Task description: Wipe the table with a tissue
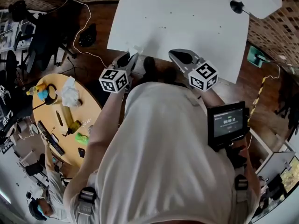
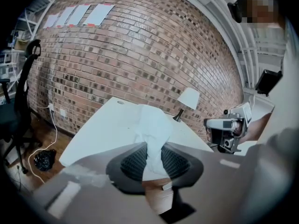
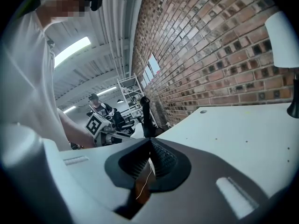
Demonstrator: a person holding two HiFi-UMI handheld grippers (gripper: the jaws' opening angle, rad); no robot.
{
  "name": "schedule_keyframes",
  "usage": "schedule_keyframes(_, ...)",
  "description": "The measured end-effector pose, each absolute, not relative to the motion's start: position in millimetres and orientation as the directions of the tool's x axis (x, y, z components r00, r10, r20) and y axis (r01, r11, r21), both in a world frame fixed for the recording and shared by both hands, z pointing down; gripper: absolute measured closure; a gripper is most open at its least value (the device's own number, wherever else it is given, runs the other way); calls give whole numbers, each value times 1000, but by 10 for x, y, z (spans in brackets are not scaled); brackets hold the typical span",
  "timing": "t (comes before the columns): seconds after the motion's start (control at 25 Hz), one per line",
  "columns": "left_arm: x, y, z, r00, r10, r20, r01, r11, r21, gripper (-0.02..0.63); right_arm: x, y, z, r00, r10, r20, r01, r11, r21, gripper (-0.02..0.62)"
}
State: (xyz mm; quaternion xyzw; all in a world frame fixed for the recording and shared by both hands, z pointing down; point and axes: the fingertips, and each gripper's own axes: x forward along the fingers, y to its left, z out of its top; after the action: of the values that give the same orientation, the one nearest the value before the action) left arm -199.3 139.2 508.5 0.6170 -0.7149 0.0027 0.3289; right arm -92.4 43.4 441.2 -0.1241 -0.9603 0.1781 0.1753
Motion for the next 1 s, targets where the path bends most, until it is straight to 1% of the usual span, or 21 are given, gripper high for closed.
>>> schedule_keyframes(0.32, -2423, 1114, 5132, 69, -899, 433, -903, 128, 410, 521, -1282, 176, 4354, -932, 160, 324, 39, 935, -351, 588)
schedule_keyframes(0.44, -2545, 1038, 5180, 112, -893, 437, -905, 89, 415, 523, -1370, 95, 4384, -934, 102, 343, -23, 938, -345, 589)
schedule_keyframes(0.68, -2715, 920, 5370, 187, -850, 493, -923, 20, 385, 523, -1498, 76, 4415, -934, 27, 355, -101, 937, -336, 589)
schedule_keyframes(0.84, -2608, 774, 5502, 252, -797, 549, -930, -44, 364, 523, -1386, 19, 4387, -930, -19, 368, -143, 939, -313, 588)
schedule_keyframes(1.0, -2522, 572, 5592, 274, -758, 592, -935, -64, 350, 523, -1247, -194, 4444, -924, -63, 377, -190, 931, -311, 588)
